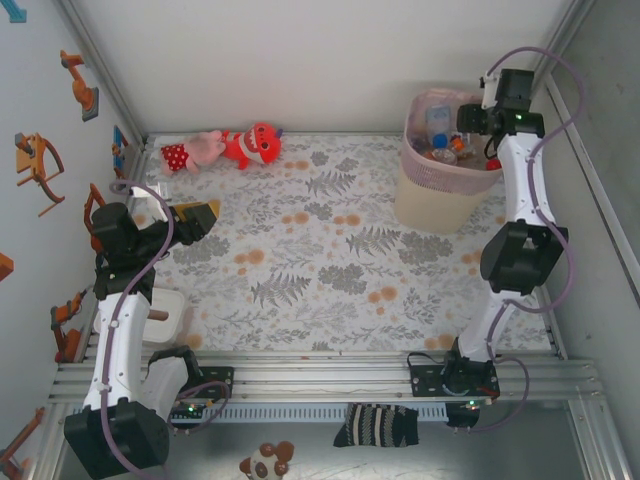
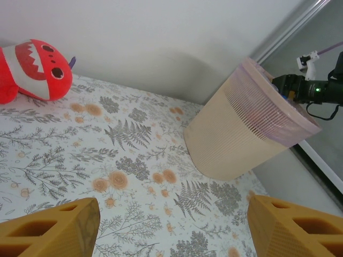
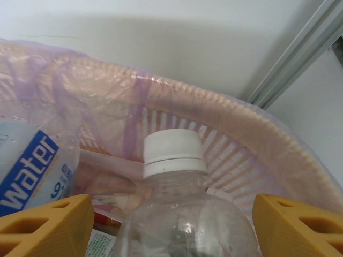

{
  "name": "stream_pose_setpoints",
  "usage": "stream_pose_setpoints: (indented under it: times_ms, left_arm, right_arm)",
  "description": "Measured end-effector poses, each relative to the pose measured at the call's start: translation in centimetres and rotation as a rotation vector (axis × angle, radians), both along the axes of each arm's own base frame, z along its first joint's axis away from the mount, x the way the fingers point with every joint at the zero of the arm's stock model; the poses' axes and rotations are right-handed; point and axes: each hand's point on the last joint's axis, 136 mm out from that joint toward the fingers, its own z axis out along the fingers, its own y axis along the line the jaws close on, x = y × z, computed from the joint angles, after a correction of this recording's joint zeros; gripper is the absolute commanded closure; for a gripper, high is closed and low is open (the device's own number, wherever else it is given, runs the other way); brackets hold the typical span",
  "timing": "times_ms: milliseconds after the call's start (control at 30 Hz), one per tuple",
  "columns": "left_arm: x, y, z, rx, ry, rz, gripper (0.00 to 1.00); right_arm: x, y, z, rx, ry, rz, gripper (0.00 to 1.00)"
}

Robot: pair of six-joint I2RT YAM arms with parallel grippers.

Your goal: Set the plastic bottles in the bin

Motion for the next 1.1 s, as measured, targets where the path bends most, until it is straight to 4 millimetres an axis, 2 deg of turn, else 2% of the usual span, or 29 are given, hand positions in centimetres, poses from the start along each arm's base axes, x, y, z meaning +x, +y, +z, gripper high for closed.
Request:
stream_pose_setpoints:
  times_ms: [167,267,367,467,633,700,800,900,1000,1100]
  left_arm:
    - [0.0,0.0,0.0,0.0,0.0,0.0,0.27]
    - [0.0,0.0,0.0,0.0,0.0,0.001,0.27]
    - [0.0,0.1,-0.1,0.001,0.003,0.005,0.28]
    - [0.1,0.1,-0.2,0.002,0.011,0.011,0.28]
    - [0.5,0.9,-1.1,0.03,0.043,0.062,0.25]
    - [0.7,1.2,-1.5,0.043,0.061,0.082,0.21]
    - [1.0,1.6,-2.0,0.06,0.081,0.107,0.14]
    - [1.3,1.8,-2.9,0.075,0.111,0.13,0.0]
    - [1.7,1.9,-3.9,0.093,0.152,0.153,0.03]
    - [2.2,1.9,-5.1,0.109,0.195,0.18,0.03]
  right_arm:
    - [-1.9,0.0,3.9,-0.011,-0.068,-0.015,0.32]
    - [-3.9,0.3,6.3,-0.006,-0.111,-0.02,0.42]
    - [-6.1,0.6,7.7,0.005,-0.138,-0.023,0.51]
    - [-7.8,1.1,7.9,0.025,-0.141,-0.021,0.54]
    - [-11.3,2.8,5.2,0.074,-0.085,0.011,0.53]
    - [-13.0,3.7,4.6,0.096,-0.074,0.03,0.51]
    - [-16.0,4.9,4.7,0.122,-0.089,0.057,0.45]
    - [-19.3,5.9,5.1,0.149,-0.122,0.086,0.35]
    - [-22.1,6.5,4.6,0.166,-0.141,0.103,0.19]
    - [-24.0,6.7,2.3,0.18,-0.123,0.1,0.01]
